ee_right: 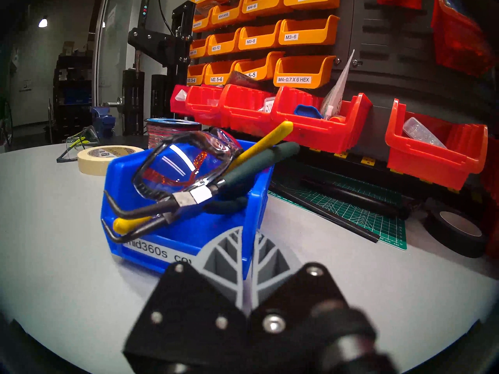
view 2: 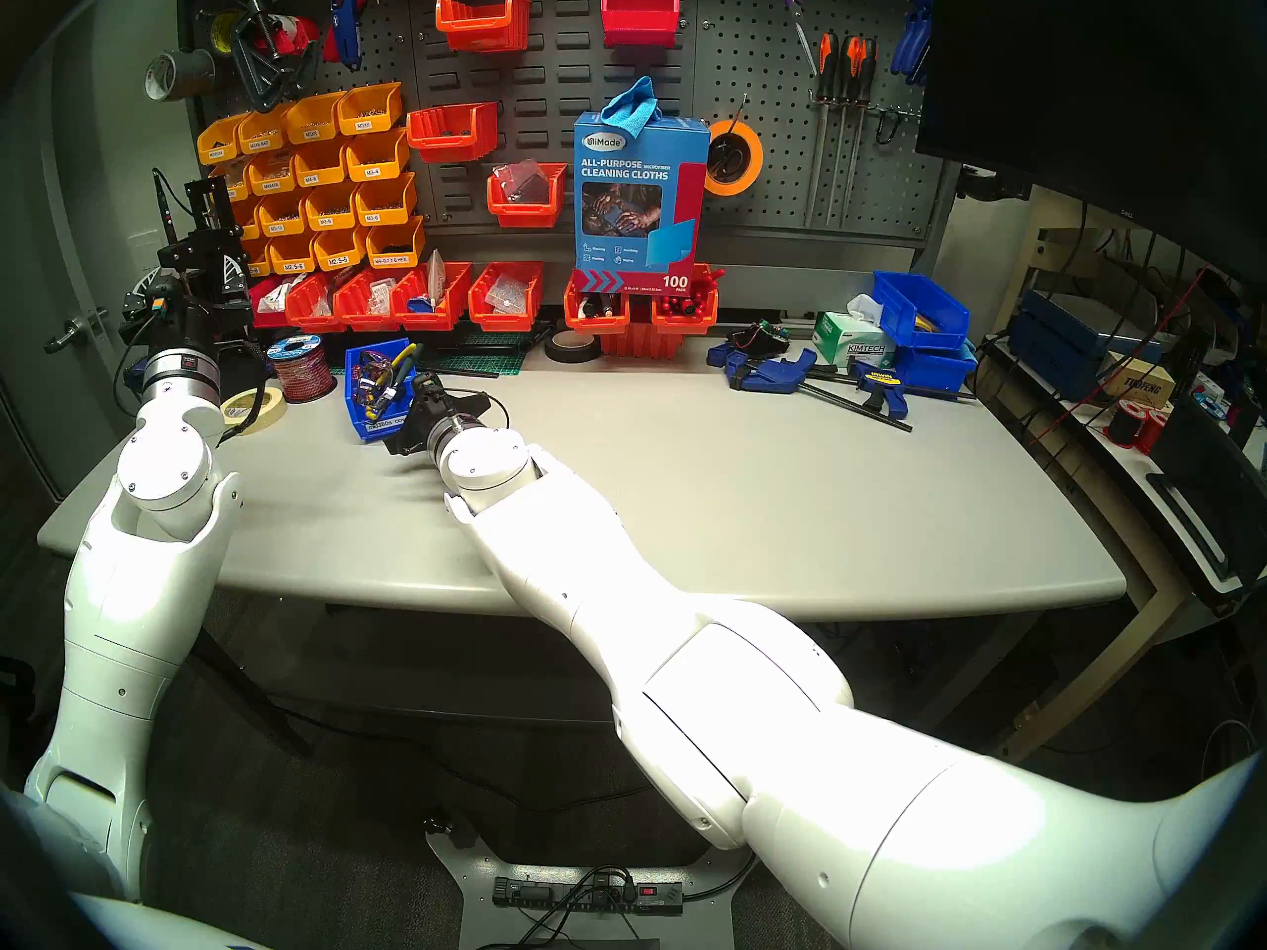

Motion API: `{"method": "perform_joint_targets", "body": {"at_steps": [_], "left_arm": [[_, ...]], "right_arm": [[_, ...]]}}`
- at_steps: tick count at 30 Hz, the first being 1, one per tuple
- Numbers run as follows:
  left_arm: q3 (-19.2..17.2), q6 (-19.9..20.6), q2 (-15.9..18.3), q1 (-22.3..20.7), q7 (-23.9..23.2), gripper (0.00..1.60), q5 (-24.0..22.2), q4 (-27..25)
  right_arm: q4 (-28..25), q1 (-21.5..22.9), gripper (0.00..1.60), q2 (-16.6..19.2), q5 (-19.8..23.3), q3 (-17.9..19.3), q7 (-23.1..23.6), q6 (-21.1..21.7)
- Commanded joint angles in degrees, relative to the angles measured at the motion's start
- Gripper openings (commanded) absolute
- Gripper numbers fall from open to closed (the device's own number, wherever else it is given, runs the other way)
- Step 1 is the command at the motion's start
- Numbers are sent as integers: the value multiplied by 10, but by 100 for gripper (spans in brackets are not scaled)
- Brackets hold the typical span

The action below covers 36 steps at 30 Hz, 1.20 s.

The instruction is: Take out tools from the storage box

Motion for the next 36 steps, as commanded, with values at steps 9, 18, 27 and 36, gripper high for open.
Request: {"method": "perform_joint_targets", "body": {"at_steps": [9, 18, 27, 36], "left_arm": [[-1, -2, 2, -6, -1, 160, 0, -6], [-1, -2, 2, -6, 0, 160, 0, -5], [-1, -2, 2, -5, 0, 160, 0, -5], [-1, -2, 2, -5, 0, 160, 0, -5]], "right_arm": [[-124, -39, 0, 79, -2, 34, -34, 35], [-189, -81, 0, 113, -1, 49, -39, 49], [-256, -130, 0, 151, -1, 58, -36, 72], [-334, -176, 0, 179, 5, 72, -32, 89]]}}
